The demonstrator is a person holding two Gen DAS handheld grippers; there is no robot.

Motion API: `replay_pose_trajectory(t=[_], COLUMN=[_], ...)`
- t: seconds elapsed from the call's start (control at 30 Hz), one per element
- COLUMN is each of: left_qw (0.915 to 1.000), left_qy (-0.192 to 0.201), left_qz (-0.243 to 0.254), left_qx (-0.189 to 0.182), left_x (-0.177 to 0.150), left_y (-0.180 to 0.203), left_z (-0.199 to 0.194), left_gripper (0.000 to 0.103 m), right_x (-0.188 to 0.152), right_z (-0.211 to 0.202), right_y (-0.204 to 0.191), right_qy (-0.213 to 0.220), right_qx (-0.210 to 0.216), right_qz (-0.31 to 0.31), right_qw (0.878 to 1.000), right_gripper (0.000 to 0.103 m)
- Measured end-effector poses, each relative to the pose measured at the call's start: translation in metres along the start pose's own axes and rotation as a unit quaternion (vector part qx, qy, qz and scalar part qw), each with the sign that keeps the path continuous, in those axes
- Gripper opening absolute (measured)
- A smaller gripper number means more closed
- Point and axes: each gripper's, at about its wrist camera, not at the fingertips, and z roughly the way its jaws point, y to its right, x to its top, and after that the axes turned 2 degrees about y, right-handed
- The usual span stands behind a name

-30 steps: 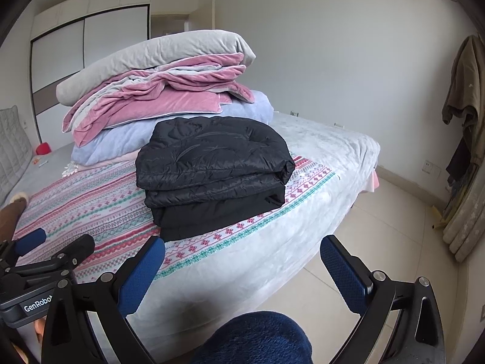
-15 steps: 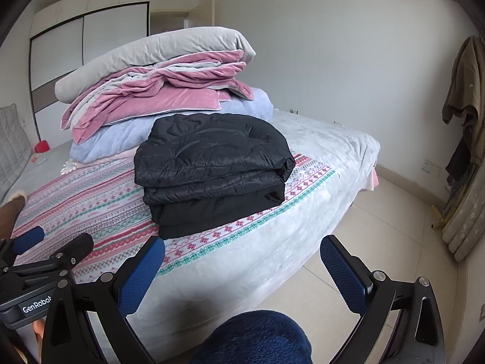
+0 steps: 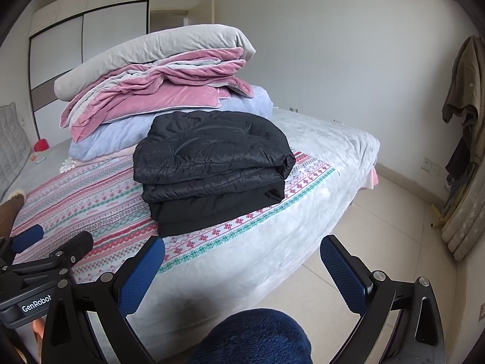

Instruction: Fold large clothes

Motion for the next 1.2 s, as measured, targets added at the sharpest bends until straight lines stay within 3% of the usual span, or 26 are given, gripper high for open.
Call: replay_pose_trajectory(t=[0.53,1.2], left_qw=[0.9997,0.9996], left_qy=[-0.004,0.002], left_qz=[0.008,0.016], left_qx=[-0.020,-0.021], left_x=[-0.0040,-0.0057], left_y=[0.0031,0.0034], left_z=[-0.0022,-0.0077], left_gripper=[0.102,0.102], right_x=[-0.0001,-0.0021], right_z=[-0.0004,-0.0025], right_y=[0.0012,0.0024], right_qy=[0.002,0.002], right_qx=[-0.006,-0.009], right_qz=[0.001,0.000], right_qw=[1.000,1.000], right_gripper=[0.103,0.103])
